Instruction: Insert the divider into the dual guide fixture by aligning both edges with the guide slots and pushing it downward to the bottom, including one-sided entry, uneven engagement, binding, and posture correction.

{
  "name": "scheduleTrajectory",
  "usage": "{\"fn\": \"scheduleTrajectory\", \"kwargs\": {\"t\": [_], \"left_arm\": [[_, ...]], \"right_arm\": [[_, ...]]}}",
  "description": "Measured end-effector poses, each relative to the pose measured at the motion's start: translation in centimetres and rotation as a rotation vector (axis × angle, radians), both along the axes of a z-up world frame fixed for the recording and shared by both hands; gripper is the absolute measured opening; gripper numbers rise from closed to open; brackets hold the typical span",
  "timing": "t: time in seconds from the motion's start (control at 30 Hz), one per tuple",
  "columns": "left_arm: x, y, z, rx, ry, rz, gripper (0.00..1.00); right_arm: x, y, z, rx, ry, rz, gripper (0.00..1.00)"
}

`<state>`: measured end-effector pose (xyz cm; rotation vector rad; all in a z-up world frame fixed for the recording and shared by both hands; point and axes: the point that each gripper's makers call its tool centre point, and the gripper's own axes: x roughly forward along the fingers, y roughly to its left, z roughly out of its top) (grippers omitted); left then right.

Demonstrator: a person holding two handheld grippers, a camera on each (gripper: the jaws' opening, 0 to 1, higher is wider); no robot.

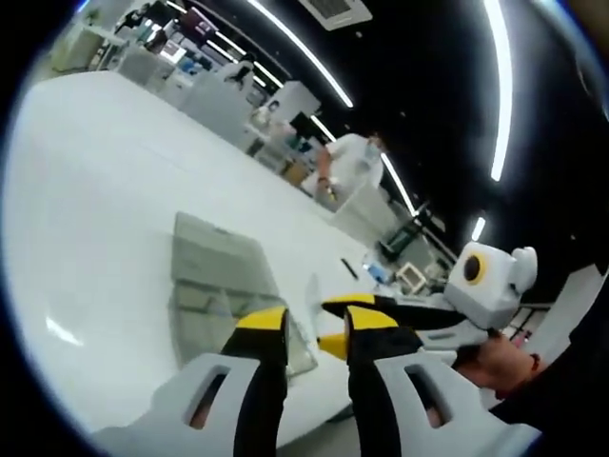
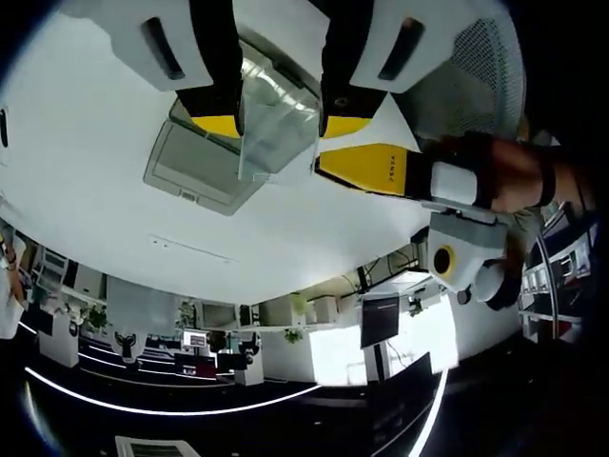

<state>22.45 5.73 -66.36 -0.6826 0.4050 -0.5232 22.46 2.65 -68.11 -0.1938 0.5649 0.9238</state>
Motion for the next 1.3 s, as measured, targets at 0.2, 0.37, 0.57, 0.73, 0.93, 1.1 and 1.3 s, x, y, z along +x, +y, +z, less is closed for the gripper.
{"fn": "scheduleTrajectory", "kwargs": {"t": [0.2, 0.37, 0.57, 0.73, 0.93, 1.1, 1.3], "left_arm": [[0.19, 0.19, -0.05, -0.01, 0.002, 0.014, 0.14], [0.26, 0.38, -0.15, -0.009, 0.002, 0.019, 0.11], [0.3, 0.36, 0.0, -0.024, -0.002, 0.02, 0.07], [0.36, 0.41, 0.03, -0.036, -0.001, 0.023, 0.03], [0.28, 0.28, -0.12, -0.039, 0.008, 0.016, 0.0], [0.19, 0.08, -0.06, -0.053, 0.011, 0.003, 0.0], [-0.04, -0.04, -0.32, -0.027, 0.013, -0.015, 0.0]], "right_arm": [[-0.13, 0.43, 0.14, 0.006, 0.003, 0.012, 0.27], [-0.21, 0.59, 0.39, 0.009, -0.003, 0.022, 0.27], [-0.38, 0.78, 0.38, 0.011, 0.005, 0.029, 0.27], [-0.55, 1.01, 0.44, 0.021, 0.009, 0.035, 0.27], [-0.55, 0.91, 0.33, 0.02, 0.011, 0.037, 0.27], [-0.57, 0.89, 0.25, 0.014, 0.008, 0.047, 0.27], [-0.71, 0.92, -0.1, -0.002, 0.011, 0.075, 0.28]]}}
